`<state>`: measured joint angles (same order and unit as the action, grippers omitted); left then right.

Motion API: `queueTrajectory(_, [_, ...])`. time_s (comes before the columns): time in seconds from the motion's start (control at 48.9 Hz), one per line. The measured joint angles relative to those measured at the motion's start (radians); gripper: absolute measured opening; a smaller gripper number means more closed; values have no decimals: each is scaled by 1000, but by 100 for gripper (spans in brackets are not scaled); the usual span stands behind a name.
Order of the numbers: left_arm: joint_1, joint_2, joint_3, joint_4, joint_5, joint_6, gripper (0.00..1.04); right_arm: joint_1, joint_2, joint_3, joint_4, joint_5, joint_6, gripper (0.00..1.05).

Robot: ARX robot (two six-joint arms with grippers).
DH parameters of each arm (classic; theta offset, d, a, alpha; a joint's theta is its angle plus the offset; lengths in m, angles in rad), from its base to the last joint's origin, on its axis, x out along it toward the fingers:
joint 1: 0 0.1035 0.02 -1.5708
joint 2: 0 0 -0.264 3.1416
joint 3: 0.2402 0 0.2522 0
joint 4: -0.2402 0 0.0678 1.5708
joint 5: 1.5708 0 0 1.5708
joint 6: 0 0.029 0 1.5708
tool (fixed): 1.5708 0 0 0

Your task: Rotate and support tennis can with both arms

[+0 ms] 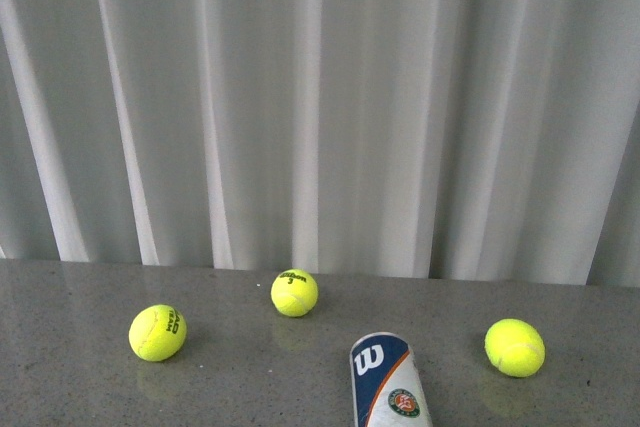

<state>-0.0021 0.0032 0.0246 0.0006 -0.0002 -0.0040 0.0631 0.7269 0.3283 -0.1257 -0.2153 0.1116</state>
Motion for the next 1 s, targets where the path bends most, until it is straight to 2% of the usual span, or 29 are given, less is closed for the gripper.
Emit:
queueTrajectory(0.266, [0,0,0,0,0,0,98,108,457,226,78,12,145,98])
queueTrajectory(0.573, [0,0,0,0,0,0,98,200,851,403,146,94,155,98])
queueTrajectory(0.819, [0,0,0,0,0,0,98,221,1089,561,133,83,156,98])
queueTrajectory(1.003, [0,0,0,0,0,0,98,242,1160,622,134,33,163,98])
